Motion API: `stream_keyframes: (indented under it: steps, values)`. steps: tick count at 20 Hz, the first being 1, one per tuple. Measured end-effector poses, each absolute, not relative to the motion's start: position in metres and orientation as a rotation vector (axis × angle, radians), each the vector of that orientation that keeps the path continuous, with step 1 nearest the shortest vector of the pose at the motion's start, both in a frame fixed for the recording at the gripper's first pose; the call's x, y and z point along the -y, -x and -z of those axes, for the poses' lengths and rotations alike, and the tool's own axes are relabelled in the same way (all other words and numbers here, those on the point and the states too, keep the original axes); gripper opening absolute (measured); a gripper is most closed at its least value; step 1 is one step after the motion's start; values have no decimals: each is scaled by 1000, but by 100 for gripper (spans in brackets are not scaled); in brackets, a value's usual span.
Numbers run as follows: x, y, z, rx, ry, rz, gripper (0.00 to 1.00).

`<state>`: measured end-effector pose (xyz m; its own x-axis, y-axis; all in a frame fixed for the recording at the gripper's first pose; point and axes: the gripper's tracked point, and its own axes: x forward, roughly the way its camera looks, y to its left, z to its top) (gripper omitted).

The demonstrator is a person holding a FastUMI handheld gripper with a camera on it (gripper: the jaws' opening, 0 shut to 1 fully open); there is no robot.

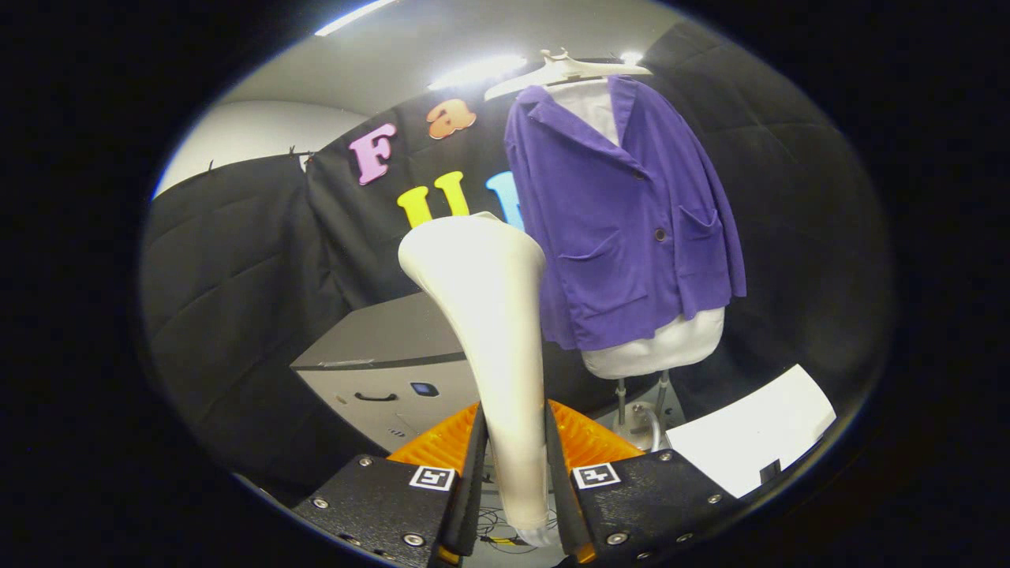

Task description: Iron the clothes twice with a garment steamer, once on the left side and once on the right side.

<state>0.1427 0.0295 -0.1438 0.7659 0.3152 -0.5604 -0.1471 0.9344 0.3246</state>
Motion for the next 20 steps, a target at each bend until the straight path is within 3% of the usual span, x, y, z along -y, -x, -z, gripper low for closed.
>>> stream_keyframes:
  steps: [20]
  values:
    - [-74,-87,154,-727,-229,-381,40]
